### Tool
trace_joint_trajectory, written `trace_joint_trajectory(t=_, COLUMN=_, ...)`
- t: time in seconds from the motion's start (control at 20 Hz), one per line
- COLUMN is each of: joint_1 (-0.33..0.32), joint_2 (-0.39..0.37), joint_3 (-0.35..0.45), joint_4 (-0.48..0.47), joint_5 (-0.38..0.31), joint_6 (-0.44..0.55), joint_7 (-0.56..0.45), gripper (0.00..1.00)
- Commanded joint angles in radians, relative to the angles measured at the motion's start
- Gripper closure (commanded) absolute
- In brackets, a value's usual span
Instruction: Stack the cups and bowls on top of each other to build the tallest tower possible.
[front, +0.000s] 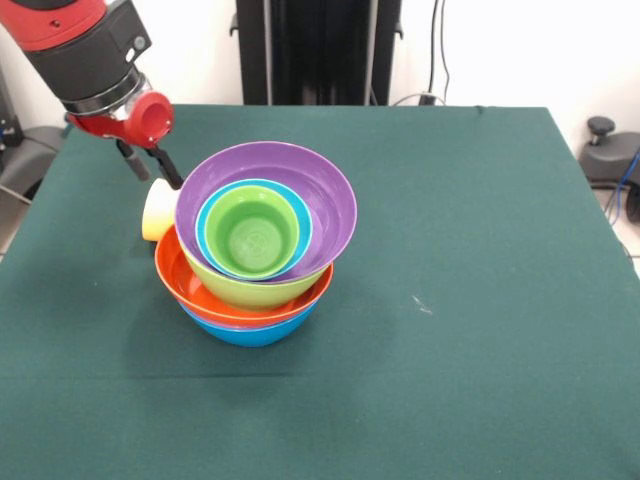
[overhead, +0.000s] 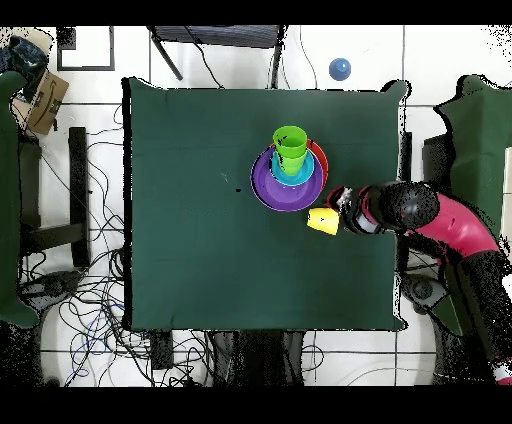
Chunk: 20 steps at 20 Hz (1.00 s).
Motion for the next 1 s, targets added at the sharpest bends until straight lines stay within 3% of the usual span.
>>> trace_joint_trajectory(t=0.05, joint_1=0.007, joint_2=0.039, joint_3=0.05, joint_4=0.027, joint_5=-0.094, joint_6=-0.086, joint_7=-0.22, gripper=0.0)
trace_joint_trajectory(t=0.55, joint_1=-0.003, joint_2=0.023, joint_3=0.055, joint_4=0.054, joint_5=-0.105, joint_6=-0.072, joint_7=-0.208, gripper=0.0)
trace_joint_trajectory(t=1.0, joint_1=-0.011, joint_2=0.06, joint_3=0.056, joint_4=0.028, joint_5=-0.121, joint_6=-0.067, joint_7=-0.233, gripper=0.0)
